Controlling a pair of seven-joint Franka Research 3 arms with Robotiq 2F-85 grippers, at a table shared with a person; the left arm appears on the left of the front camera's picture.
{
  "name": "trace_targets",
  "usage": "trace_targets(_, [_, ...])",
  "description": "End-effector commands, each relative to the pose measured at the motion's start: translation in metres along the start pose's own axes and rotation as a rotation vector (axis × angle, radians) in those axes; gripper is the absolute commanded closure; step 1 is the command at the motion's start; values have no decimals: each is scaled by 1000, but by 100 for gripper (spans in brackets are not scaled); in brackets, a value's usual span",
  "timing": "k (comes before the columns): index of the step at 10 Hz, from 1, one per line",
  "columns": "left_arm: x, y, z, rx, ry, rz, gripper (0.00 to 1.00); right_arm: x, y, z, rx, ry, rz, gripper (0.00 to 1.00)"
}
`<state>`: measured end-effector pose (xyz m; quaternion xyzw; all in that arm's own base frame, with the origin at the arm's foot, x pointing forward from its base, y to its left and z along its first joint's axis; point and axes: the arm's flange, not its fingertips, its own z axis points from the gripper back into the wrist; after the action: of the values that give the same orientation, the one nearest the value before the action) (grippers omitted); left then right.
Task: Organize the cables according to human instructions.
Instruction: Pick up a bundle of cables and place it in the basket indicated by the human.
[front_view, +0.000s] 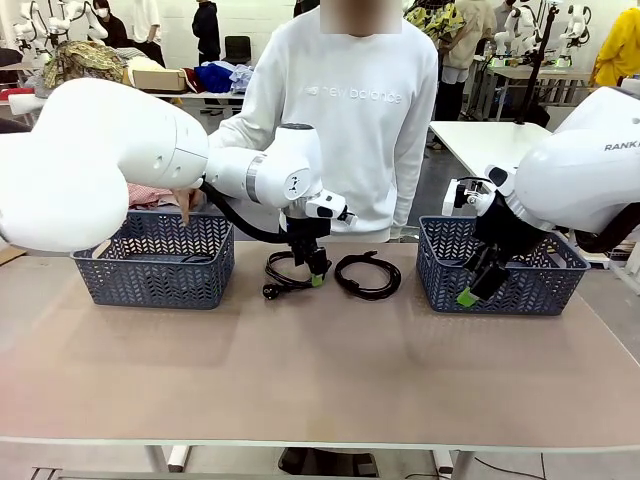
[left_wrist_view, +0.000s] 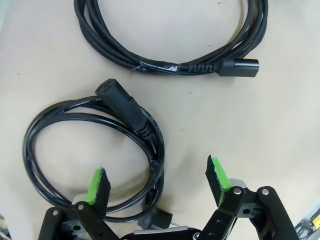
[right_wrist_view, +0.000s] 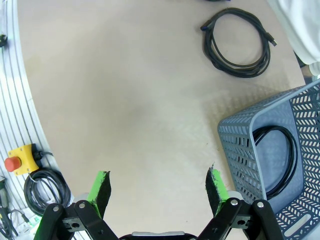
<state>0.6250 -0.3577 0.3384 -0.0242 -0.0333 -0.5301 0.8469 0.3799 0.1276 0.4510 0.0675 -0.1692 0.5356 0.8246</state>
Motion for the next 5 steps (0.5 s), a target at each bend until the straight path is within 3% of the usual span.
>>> trace_targets(1, [1, 4, 0, -12, 12, -20, 0, 1, 1, -1, -6, 4, -5, 0])
trace_targets(5, [-3, 1, -11, -51, 19, -24, 0, 1, 1, -1, -6, 4, -5, 0])
